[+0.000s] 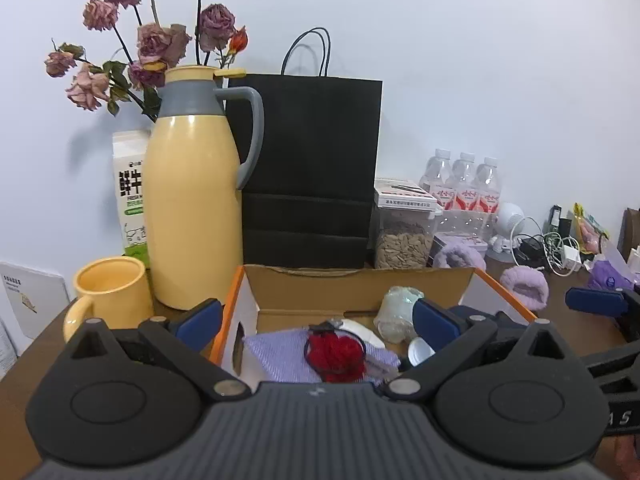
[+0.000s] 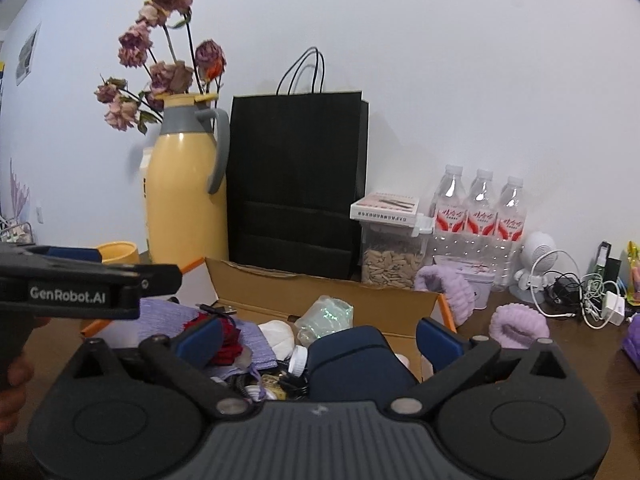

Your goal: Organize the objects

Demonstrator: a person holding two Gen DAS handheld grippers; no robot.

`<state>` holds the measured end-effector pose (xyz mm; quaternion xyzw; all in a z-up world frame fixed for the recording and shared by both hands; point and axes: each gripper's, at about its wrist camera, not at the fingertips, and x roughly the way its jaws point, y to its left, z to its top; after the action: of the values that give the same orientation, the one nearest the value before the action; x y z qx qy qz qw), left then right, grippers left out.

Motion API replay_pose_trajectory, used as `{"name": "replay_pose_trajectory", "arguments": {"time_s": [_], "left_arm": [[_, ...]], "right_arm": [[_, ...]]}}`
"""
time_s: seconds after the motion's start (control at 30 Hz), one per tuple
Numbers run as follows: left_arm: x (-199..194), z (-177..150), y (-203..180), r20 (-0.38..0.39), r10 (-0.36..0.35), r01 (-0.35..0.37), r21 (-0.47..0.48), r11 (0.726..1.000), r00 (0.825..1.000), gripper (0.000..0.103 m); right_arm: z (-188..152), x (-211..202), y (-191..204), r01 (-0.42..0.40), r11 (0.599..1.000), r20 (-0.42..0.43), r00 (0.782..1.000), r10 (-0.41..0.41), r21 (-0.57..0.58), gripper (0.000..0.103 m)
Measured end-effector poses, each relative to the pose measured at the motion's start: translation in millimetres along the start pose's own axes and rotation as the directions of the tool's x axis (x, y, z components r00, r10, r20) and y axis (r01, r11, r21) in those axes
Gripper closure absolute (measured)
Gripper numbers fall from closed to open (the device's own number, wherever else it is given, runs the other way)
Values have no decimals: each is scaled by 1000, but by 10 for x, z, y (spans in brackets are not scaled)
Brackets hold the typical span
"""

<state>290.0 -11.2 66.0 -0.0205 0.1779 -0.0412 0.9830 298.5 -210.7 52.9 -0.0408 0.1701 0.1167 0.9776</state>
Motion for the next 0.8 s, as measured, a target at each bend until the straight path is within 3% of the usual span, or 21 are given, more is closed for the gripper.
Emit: {"name": "replay_pose_trajectory", "arguments": {"time_s": [0.23,0.43,0.8], "left_arm": [[-434,-71,36,-53,39,-39,2,999,998,0],[-762,-229,48,-100,70,-69,18,997,992,0],[-1069,-664,79,-200,106,-102,29,994,974,0]], "right_arm": [[-61,-439,81,5,1000,-12,1000,-4,19,0],[-233,-683,160,2,1000,-74,997,1,29,0],[-524,-941,246,6,999,-145,989,2,53,0]]}}
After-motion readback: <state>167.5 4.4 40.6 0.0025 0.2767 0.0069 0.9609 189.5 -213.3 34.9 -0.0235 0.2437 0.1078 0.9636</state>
